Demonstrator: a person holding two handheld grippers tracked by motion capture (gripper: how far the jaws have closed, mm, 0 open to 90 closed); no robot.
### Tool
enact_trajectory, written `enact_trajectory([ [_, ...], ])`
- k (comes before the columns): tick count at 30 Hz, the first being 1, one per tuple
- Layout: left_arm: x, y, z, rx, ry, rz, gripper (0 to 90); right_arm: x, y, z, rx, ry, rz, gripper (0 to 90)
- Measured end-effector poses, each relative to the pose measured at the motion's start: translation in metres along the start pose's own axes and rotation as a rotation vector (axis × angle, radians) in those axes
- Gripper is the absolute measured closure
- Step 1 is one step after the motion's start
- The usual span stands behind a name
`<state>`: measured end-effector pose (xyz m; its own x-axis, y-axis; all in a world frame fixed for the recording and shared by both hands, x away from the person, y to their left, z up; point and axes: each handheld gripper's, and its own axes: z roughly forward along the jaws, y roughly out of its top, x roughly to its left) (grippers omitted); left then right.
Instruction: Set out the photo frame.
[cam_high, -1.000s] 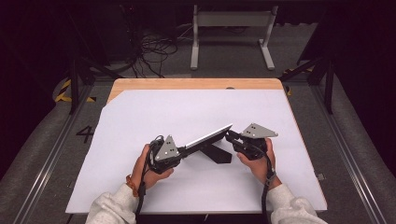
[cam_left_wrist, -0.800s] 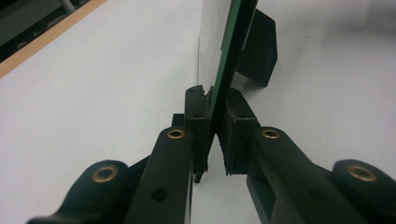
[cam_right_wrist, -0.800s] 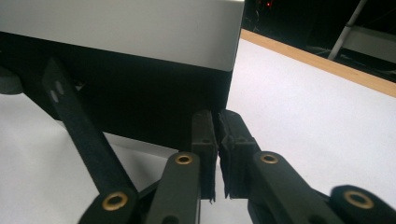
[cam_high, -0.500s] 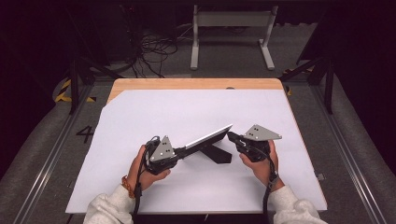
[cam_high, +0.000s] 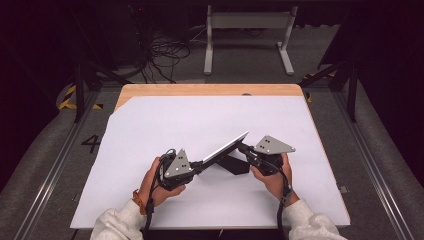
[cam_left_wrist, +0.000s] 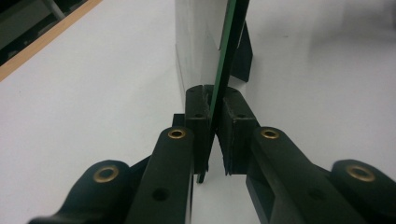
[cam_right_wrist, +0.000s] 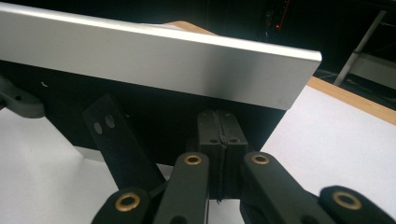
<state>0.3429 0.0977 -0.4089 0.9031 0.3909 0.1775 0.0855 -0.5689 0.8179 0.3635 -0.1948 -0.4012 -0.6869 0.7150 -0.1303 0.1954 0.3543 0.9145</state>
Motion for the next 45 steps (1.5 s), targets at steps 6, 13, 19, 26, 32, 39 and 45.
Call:
enact_trajectory([
  [6, -0.004, 0.003, 0.001, 0.004, -0.004, 0.018, 81.9, -0.001, 0.000, 0.002, -0.003, -0.001, 0.010, 90.0],
  [13, -0.007, 0.004, 0.005, -0.005, -0.019, 0.016, 79.5, -0.001, 0.001, 0.011, 0.003, 0.009, 0.028, 90.0],
  [19, -0.009, 0.006, 0.007, -0.003, -0.015, 0.011, 77.5, 0.004, 0.004, 0.020, -0.001, 0.021, 0.032, 90.0],
  [26, -0.011, 0.008, 0.008, 0.001, -0.009, 0.001, 75.0, 0.012, 0.008, 0.027, -0.006, 0.030, 0.031, 90.0],
  [32, -0.012, 0.009, 0.009, 0.002, -0.006, 0.011, 73.8, 0.011, 0.009, 0.027, -0.001, 0.036, 0.031, 88.5],
  [39, -0.016, 0.005, 0.000, 0.001, -0.035, 0.017, 70.2, 0.009, 0.008, 0.024, -0.004, 0.036, 0.035, 87.6],
  [45, -0.013, -0.001, -0.006, 0.007, -0.045, 0.019, 77.6, 0.006, 0.008, 0.021, -0.001, 0.032, 0.040, 87.4],
])
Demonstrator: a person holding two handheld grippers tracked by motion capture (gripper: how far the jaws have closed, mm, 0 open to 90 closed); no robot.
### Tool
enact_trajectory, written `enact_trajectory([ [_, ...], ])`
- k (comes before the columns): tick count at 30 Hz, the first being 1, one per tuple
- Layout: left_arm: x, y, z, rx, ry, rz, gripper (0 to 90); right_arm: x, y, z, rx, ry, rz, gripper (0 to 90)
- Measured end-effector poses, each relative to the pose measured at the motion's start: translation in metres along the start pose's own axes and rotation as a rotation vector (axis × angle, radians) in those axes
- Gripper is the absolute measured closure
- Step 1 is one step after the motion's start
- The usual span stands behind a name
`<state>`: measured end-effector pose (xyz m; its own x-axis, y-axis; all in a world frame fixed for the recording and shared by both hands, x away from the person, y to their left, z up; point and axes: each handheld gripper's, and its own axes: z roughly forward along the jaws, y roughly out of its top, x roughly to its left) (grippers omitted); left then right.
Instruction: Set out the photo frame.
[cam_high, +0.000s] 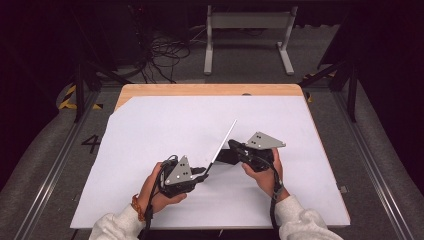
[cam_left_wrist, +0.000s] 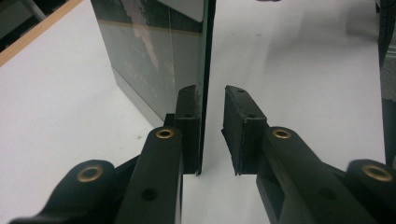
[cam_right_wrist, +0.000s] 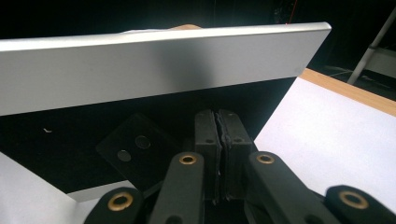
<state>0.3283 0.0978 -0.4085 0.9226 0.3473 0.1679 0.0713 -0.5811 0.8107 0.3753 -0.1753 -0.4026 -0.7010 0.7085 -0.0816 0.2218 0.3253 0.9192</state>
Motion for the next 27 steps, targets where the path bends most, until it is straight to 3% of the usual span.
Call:
enact_trajectory([
  [4, 0.004, -0.005, -0.003, 0.012, -0.015, -0.002, 86.9, -0.001, 0.000, 0.000, 0.006, -0.009, -0.006, 88.5],
  [8, 0.011, -0.011, -0.006, 0.018, 0.042, -0.024, 89.0, -0.004, -0.001, 0.002, 0.003, -0.008, -0.002, 89.9],
  [12, 0.017, -0.012, 0.002, 0.008, 0.022, -0.055, 89.8, -0.004, 0.000, 0.003, -0.002, 0.002, 0.008, 90.0],
  [17, 0.013, -0.009, 0.017, 0.026, -0.001, -0.045, 89.8, -0.003, 0.002, 0.004, -0.012, 0.009, 0.013, 90.0],
  [19, 0.012, -0.007, 0.019, 0.023, 0.014, -0.051, 89.9, -0.002, 0.003, 0.004, -0.013, 0.012, 0.014, 90.0],
  [22, 0.014, -0.008, 0.020, 0.014, -0.002, -0.067, 89.8, -0.001, 0.003, 0.005, -0.009, 0.017, 0.009, 90.0],
  [27, 0.010, -0.005, 0.020, 0.014, -0.008, -0.051, 89.9, -0.001, 0.003, 0.007, -0.005, 0.012, 0.013, 90.0],
])
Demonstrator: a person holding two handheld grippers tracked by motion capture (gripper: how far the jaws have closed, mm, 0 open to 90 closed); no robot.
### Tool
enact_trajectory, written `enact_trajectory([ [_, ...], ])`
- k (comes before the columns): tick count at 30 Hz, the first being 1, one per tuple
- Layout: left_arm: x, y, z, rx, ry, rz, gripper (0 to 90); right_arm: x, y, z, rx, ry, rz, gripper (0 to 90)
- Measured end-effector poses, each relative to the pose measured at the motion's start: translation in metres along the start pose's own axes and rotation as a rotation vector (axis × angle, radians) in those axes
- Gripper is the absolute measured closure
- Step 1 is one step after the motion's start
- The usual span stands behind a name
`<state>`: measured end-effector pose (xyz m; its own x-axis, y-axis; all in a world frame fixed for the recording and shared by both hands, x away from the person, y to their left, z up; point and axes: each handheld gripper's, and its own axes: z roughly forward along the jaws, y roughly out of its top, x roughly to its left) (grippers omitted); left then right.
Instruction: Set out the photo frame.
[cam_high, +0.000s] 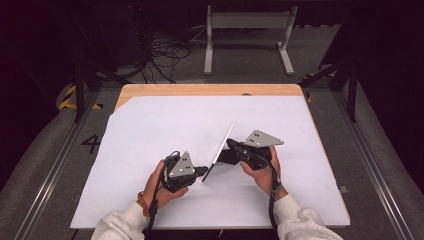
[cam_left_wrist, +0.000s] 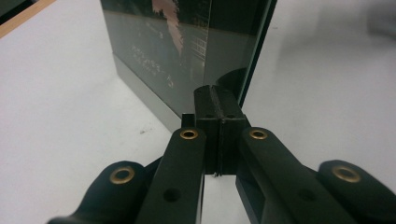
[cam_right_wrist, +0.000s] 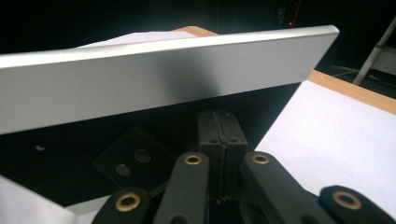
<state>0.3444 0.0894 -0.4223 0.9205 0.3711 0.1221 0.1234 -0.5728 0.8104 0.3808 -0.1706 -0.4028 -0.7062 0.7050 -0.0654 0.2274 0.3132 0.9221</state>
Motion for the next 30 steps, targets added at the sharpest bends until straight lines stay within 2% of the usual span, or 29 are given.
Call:
enact_trajectory([
  [10, -0.012, 0.005, 0.004, -0.007, -0.024, 0.022, 89.9, 0.000, -0.002, 0.003, 0.005, 0.021, 0.018, 90.0],
  [14, -0.014, 0.007, 0.007, -0.010, -0.031, 0.023, 89.9, 0.000, -0.003, 0.004, 0.004, 0.020, 0.018, 90.0],
  [17, -0.017, 0.009, 0.009, -0.003, -0.028, 0.040, 89.9, 0.000, -0.003, 0.005, 0.007, 0.011, 0.014, 90.0],
  [30, -0.018, 0.011, 0.015, 0.000, -0.028, 0.043, 89.4, 0.000, -0.003, 0.003, 0.011, 0.005, -0.002, 90.0],
])
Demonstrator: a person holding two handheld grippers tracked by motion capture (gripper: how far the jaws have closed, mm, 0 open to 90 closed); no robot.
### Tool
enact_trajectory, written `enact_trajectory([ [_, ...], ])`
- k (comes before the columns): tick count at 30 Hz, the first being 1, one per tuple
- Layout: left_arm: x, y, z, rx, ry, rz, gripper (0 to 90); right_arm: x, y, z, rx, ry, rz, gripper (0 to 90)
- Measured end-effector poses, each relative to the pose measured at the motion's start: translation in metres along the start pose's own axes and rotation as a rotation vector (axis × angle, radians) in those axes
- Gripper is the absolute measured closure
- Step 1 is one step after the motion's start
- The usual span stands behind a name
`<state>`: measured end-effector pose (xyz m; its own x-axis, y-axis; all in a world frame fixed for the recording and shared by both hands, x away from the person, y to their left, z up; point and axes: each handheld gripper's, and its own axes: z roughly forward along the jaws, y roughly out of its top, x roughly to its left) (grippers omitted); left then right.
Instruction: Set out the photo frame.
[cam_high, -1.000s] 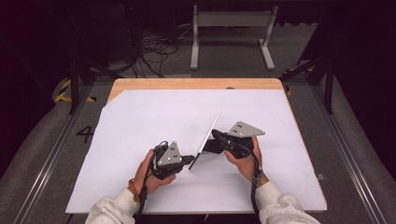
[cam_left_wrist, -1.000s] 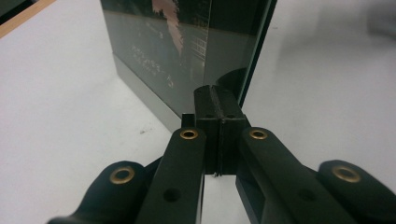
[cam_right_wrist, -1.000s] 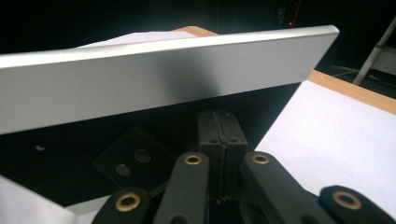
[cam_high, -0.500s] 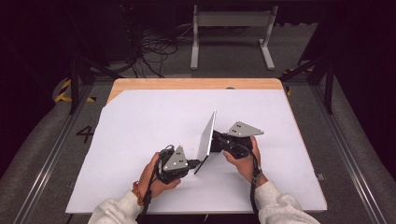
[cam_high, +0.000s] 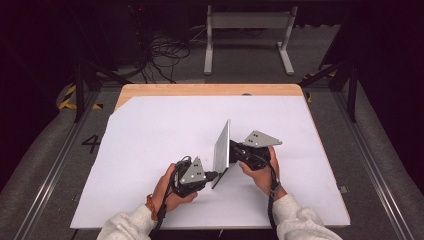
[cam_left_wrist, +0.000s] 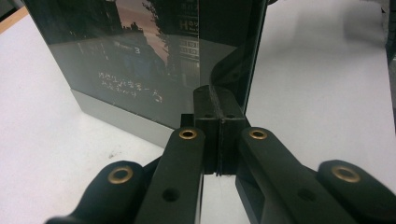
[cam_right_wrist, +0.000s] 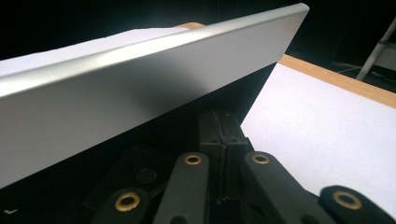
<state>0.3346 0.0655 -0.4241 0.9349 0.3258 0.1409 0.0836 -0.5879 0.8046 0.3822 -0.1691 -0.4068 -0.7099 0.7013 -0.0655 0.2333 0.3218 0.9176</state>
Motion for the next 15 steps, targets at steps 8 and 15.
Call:
enact_trajectory([
  [8, 0.003, -0.005, -0.010, 0.001, -0.038, 0.010, 88.2, -0.004, -0.001, -0.010, 0.013, -0.023, -0.016, 89.9],
  [15, 0.001, -0.007, -0.007, 0.023, -0.044, 0.017, 86.6, -0.002, -0.002, -0.010, 0.012, -0.010, -0.019, 90.0],
])
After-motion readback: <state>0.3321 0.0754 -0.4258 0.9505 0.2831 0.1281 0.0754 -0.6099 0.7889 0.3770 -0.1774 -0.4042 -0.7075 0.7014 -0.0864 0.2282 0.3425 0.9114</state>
